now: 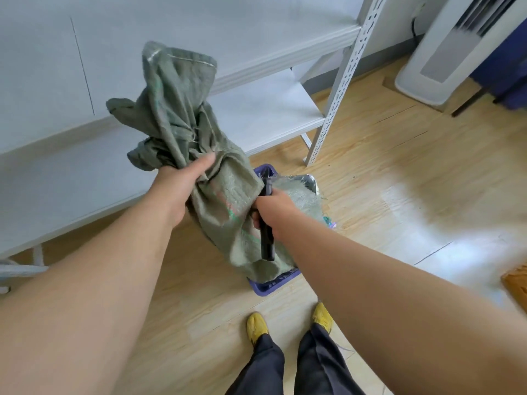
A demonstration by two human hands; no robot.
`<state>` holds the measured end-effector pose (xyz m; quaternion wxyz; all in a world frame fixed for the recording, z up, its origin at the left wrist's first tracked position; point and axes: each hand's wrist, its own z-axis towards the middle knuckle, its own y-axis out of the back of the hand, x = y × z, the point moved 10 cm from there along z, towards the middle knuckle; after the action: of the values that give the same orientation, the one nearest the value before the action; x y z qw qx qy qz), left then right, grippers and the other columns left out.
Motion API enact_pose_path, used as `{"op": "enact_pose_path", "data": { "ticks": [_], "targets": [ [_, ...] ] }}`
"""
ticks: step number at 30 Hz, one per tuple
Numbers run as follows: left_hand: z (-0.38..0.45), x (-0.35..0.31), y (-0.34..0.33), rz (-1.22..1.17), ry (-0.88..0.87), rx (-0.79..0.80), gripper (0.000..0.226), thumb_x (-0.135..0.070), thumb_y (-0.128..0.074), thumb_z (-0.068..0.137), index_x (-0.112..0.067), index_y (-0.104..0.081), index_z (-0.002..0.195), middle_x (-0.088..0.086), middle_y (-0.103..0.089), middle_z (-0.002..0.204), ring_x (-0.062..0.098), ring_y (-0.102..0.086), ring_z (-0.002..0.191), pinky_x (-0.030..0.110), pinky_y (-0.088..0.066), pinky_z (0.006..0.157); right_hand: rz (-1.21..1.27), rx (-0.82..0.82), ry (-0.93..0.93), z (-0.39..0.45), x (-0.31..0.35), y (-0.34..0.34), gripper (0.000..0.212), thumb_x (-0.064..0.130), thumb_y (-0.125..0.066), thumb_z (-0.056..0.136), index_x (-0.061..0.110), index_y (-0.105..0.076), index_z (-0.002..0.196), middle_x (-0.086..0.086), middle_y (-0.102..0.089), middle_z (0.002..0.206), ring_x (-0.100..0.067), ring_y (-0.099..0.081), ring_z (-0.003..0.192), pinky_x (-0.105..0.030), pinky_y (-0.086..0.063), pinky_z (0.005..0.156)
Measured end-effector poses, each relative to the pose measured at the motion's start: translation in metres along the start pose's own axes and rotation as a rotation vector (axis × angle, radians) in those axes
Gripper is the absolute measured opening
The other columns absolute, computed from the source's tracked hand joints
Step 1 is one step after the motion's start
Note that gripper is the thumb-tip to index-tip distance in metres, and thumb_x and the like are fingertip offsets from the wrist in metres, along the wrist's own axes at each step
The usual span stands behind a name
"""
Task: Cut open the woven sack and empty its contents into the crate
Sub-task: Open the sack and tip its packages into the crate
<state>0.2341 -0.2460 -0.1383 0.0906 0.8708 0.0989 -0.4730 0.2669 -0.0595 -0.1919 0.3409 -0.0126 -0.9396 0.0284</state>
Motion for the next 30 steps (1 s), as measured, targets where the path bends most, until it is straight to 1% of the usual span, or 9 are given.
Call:
{"op": "enact_pose_path", "data": {
  "ticks": [4, 6, 9, 12, 15, 18, 25, 27, 30],
  "targets": [
    [-0.011, 0.029, -0.020, 0.254, 0.000, 0.206, 0.127, -0.050, -0.093, 0.035, -0.019, -0.034, 0.143, -0.005, -0.056, 0.133, 0.014, -0.054, 0.121, 0.037, -0.038, 0.108, 0.120, 0.014, -0.032, -0.003, -0.013, -0.015, 0.027, -0.002, -0.032, 0.094, 0.014, -0.053, 0.092, -0.006, -0.046, 0.061, -0.014, -0.039, 0.040, -0.025, -0.036, 0.042],
    [-0.019, 0.053, -0.027, 0.329, 0.041, 0.278, 0.138, -0.052, -0.093, 0.026, -0.018, -0.030, 0.143, -0.004, -0.055, 0.135, 0.015, -0.052, 0.123, 0.038, -0.036, 0.111, 0.175, 0.006, -0.082, -0.002, -0.022, -0.015, 0.029, -0.002, -0.029, 0.093, 0.014, -0.053, 0.089, -0.006, -0.046, 0.065, -0.015, -0.039, 0.044, -0.025, -0.037, 0.043],
    [-0.025, 0.071, -0.032, 0.359, 0.021, 0.309, 0.115, -0.049, -0.094, 0.035, -0.014, -0.047, 0.134, -0.002, -0.063, 0.126, 0.015, -0.058, 0.118, 0.040, -0.040, 0.108, 0.157, 0.080, -0.105, 0.001, -0.028, -0.015, 0.025, -0.001, -0.031, 0.093, 0.014, -0.048, 0.082, -0.006, -0.043, 0.065, -0.013, -0.035, 0.041, -0.022, -0.035, 0.041],
    [-0.015, 0.059, -0.008, 0.434, -0.056, 0.049, 0.071, -0.029, -0.085, 0.067, -0.016, -0.054, 0.130, 0.003, -0.063, 0.124, 0.022, -0.058, 0.115, 0.041, -0.045, 0.102, 0.292, 0.262, -0.075, -0.007, -0.016, -0.025, 0.016, 0.001, -0.045, 0.093, 0.014, -0.052, 0.087, 0.000, -0.045, 0.059, -0.007, -0.033, 0.036, -0.017, -0.031, 0.036],
    [-0.008, 0.032, 0.009, 0.517, -0.131, -0.113, 0.051, -0.021, -0.068, 0.084, -0.020, -0.049, 0.131, 0.005, -0.060, 0.124, 0.027, -0.055, 0.113, 0.040, -0.046, 0.097, 0.178, 0.207, 0.097, -0.009, 0.017, -0.013, 0.026, 0.002, -0.055, 0.090, 0.017, -0.068, 0.107, -0.001, -0.071, 0.090, -0.007, -0.036, 0.040, -0.021, -0.037, 0.041],
    [-0.005, -0.005, 0.024, 0.635, -0.239, -0.190, 0.043, -0.022, -0.056, 0.090, -0.022, -0.045, 0.131, 0.007, -0.058, 0.123, 0.031, -0.054, 0.111, 0.035, -0.043, 0.091, -0.079, 0.046, 0.273, -0.010, 0.049, 0.009, 0.036, 0.001, -0.056, 0.089, 0.014, -0.064, 0.122, -0.002, -0.068, 0.117, -0.010, -0.038, 0.041, -0.023, -0.041, 0.045],
    [-0.007, -0.056, 0.033, 0.619, -0.402, -0.339, 0.043, -0.018, -0.042, 0.089, -0.024, -0.039, 0.132, -0.006, -0.049, 0.087, 0.017, -0.048, 0.075, 0.031, -0.037, 0.069, -0.162, -0.006, 0.277, -0.005, 0.056, 0.027, 0.043, 0.001, -0.059, 0.088, 0.018, -0.060, 0.128, 0.000, -0.064, 0.120, -0.011, -0.041, 0.043, -0.026, -0.044, 0.051],
    [-0.008, -0.062, 0.036, 0.609, -0.414, -0.383, 0.045, -0.017, -0.041, 0.088, -0.025, -0.039, 0.131, -0.004, -0.050, 0.090, 0.012, -0.044, 0.068, 0.031, -0.035, 0.069, -0.149, -0.032, 0.261, -0.001, 0.053, 0.036, 0.042, 0.001, -0.058, 0.088, 0.017, -0.061, 0.127, -0.001, -0.064, 0.120, -0.011, -0.040, 0.040, -0.025, -0.043, 0.048],
    [-0.001, -0.068, 0.042, 0.715, -0.389, -0.378, 0.043, -0.025, -0.041, 0.089, -0.026, -0.041, 0.132, 0.008, -0.057, 0.110, 0.022, -0.047, 0.084, 0.033, -0.035, 0.075, -0.145, -0.069, 0.249, 0.005, 0.049, 0.049, 0.039, 0.000, -0.057, 0.089, 0.017, -0.062, 0.124, -0.003, -0.064, 0.121, -0.010, -0.040, 0.038, -0.025, -0.041, 0.045]
  ]
}}
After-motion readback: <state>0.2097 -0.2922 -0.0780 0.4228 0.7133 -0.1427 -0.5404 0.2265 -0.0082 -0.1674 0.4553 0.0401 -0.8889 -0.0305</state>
